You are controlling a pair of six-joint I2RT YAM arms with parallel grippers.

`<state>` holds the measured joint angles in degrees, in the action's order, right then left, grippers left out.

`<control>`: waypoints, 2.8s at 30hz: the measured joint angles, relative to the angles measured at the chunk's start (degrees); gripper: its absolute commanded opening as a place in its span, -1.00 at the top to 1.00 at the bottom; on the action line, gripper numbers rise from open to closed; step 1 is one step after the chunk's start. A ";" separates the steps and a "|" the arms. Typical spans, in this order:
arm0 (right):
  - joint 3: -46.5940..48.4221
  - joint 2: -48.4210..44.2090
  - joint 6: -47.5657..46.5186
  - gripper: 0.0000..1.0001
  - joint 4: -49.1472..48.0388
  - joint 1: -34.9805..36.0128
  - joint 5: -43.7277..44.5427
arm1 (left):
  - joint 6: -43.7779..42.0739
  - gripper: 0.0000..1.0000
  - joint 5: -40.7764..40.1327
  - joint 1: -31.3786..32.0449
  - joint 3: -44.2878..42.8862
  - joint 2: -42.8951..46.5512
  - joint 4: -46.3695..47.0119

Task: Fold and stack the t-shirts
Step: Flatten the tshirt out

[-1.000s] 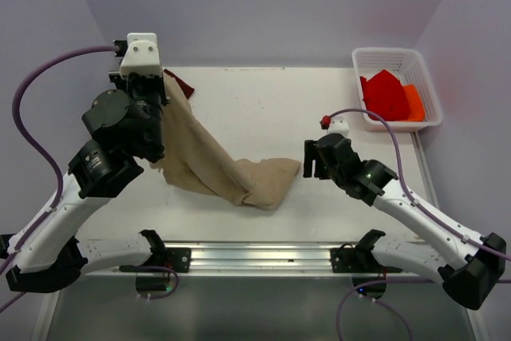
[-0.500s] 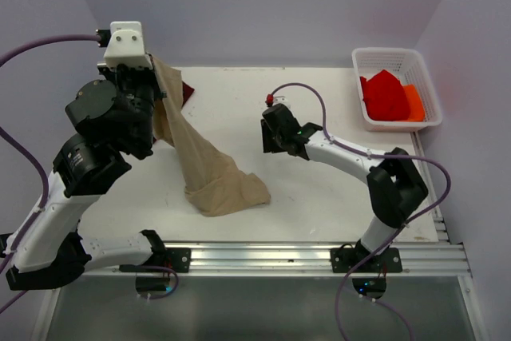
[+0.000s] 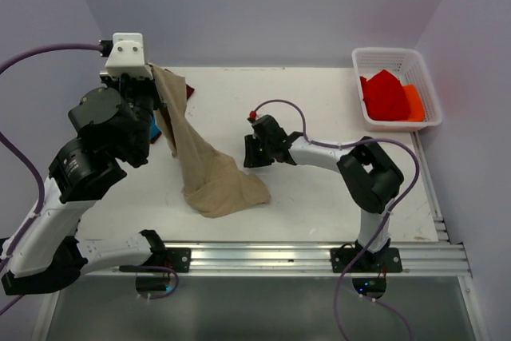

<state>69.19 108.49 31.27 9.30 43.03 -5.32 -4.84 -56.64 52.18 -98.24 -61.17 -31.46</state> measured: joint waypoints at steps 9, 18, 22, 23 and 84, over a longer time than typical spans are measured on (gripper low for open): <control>-6.23 -0.24 2.34 0.73 -4.94 5.42 -1.73 | 0.35 1.00 0.13 0.00 0.04 0.98 0.02; -9.81 -3.10 3.50 1.00 -5.31 6.82 0.26 | 0.37 1.00 0.28 0.00 1.40 1.75 0.09; -11.39 -9.55 2.75 1.00 -0.15 7.54 3.04 | 0.39 1.00 0.31 0.00 2.32 1.99 0.20; -11.47 -11.80 2.54 1.00 1.14 7.67 3.56 | 0.39 1.00 0.31 0.00 2.54 2.01 0.20; -5.01 -30.16 -6.51 1.00 16.76 8.59 25.68 | 1.33 1.00 0.83 0.00 6.64 3.63 1.03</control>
<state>64.18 78.32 24.75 26.06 51.62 20.36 -3.51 -55.81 52.18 -91.59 -57.54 -30.44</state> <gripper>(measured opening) 0.014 0.012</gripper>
